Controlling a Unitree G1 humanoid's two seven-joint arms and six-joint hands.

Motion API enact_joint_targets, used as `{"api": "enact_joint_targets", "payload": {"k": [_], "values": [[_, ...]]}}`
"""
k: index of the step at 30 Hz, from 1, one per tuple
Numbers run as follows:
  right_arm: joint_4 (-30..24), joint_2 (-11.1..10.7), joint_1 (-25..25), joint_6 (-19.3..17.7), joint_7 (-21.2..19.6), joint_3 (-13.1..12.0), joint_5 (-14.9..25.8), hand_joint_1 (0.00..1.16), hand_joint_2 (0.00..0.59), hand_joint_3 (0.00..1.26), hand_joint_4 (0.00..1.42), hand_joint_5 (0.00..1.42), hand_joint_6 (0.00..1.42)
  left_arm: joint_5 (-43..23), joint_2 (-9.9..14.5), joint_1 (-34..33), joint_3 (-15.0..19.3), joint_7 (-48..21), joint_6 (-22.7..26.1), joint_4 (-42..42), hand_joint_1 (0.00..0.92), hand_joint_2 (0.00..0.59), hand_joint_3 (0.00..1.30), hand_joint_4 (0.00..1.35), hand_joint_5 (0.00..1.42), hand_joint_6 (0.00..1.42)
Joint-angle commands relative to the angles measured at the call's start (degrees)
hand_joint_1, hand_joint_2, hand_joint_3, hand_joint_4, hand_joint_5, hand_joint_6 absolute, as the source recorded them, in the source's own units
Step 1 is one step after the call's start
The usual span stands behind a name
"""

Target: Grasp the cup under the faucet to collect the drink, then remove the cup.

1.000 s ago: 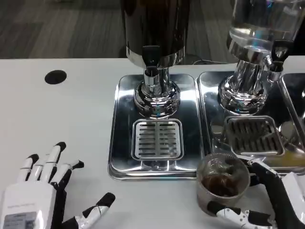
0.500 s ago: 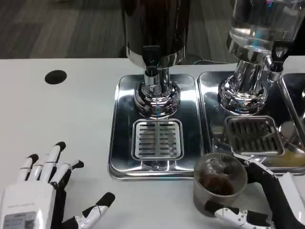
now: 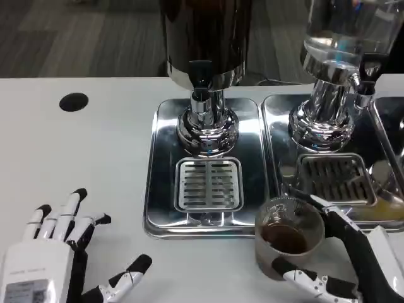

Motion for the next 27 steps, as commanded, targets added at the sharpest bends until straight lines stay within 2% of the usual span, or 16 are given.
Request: {"api": "enact_joint_targets", "payload": {"k": [1,4,5,8,14,19,27], "values": [[0.18,-0.60,-0.32,-1.88,-0.14,-0.42,0.58,0.67,0.131,0.18,0.20,0.31,0.36,-0.37,0.40,-0.16,0.19,-0.41,-0.45,0.27,0.000,0.134,0.45,0.00,0.23,0.15],[-0.06,-0.80,-0.15,-2.37,0.44,-0.72,1.37,0.65,0.136,0.07,0.02,0.20,0.28,-0.29,0.35,-0.26,0.05,-0.42,-0.54,0.22,0.000,0.134,0.45,0.00,0.23,0.15],[-0.12,-0.89,-0.09,-2.51,0.75,-0.82,1.80,0.65,0.138,0.01,0.00,0.14,0.24,-0.23,0.33,-0.29,0.01,-0.44,-0.54,0.20,0.000,0.134,0.45,0.00,0.23,0.15],[-0.94,-1.28,0.43,-2.87,2.00,-1.22,3.85,0.63,0.144,0.00,0.00,0.01,0.15,-0.29,0.18,-0.41,-0.08,-0.37,-0.66,0.43,0.000,0.134,0.45,0.00,0.23,0.15],[-4.18,-1.27,1.99,-2.85,2.68,-2.86,6.00,0.60,0.165,0.00,0.00,0.00,0.12,-0.61,0.11,-0.28,0.10,0.11,-1.28,0.95,0.000,0.134,0.45,0.00,0.23,0.15],[-6.91,-0.80,2.61,-1.49,2.51,-3.83,5.68,0.59,0.173,0.00,0.00,0.00,0.10,-0.95,0.10,-0.24,0.33,0.47,-1.82,1.29,0.000,0.134,0.45,0.00,0.23,0.15],[-11.98,-0.75,1.84,3.33,3.10,-6.69,6.01,0.82,0.206,0.00,0.00,0.00,0.10,-1.48,0.21,-0.09,0.48,1.19,-2.47,1.10,0.000,0.133,0.45,0.00,0.23,0.15]]}}
